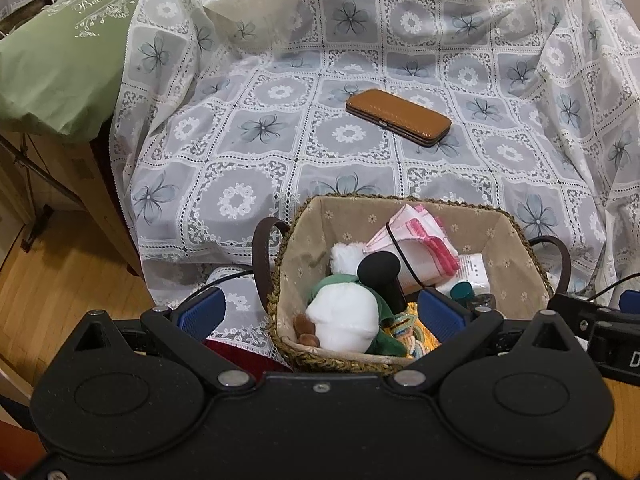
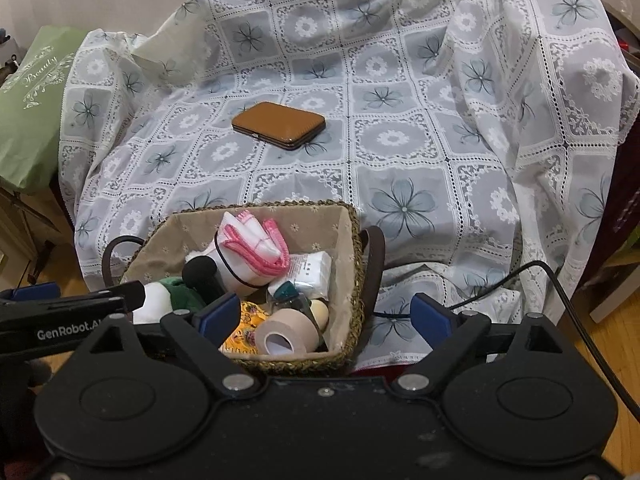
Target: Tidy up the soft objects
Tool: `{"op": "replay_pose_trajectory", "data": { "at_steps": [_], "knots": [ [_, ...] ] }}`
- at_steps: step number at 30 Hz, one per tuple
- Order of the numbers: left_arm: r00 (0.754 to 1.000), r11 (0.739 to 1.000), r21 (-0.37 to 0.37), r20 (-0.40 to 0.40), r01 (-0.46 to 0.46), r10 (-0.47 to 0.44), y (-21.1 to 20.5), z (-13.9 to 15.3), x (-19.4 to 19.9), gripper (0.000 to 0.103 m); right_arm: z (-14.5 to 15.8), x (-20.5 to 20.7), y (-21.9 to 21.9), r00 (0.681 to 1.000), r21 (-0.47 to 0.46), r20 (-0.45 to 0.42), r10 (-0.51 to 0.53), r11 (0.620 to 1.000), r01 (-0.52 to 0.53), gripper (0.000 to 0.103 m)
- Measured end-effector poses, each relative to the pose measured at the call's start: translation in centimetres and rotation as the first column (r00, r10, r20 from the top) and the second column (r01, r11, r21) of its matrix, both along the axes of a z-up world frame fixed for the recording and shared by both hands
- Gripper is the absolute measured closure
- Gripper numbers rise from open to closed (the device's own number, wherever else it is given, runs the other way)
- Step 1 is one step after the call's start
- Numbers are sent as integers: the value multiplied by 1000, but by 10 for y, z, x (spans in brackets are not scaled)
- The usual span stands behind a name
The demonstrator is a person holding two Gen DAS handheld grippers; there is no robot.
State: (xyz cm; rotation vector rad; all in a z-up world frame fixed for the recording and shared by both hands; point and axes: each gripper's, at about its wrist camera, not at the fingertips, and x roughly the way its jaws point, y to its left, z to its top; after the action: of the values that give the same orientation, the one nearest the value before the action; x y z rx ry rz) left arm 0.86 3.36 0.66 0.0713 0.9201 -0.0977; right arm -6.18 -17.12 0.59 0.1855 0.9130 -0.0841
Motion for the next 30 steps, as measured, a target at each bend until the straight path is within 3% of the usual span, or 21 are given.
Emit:
{"op": "replay_pose_trajectory", "data": {
  "at_steps": [30],
  "knots": [
    [999, 1000, 3, -42, 0, 0, 1, -2, 2, 4, -7, 2, -5, 998, -3, -51, -37, 999, 37, 10]
  ]
}}
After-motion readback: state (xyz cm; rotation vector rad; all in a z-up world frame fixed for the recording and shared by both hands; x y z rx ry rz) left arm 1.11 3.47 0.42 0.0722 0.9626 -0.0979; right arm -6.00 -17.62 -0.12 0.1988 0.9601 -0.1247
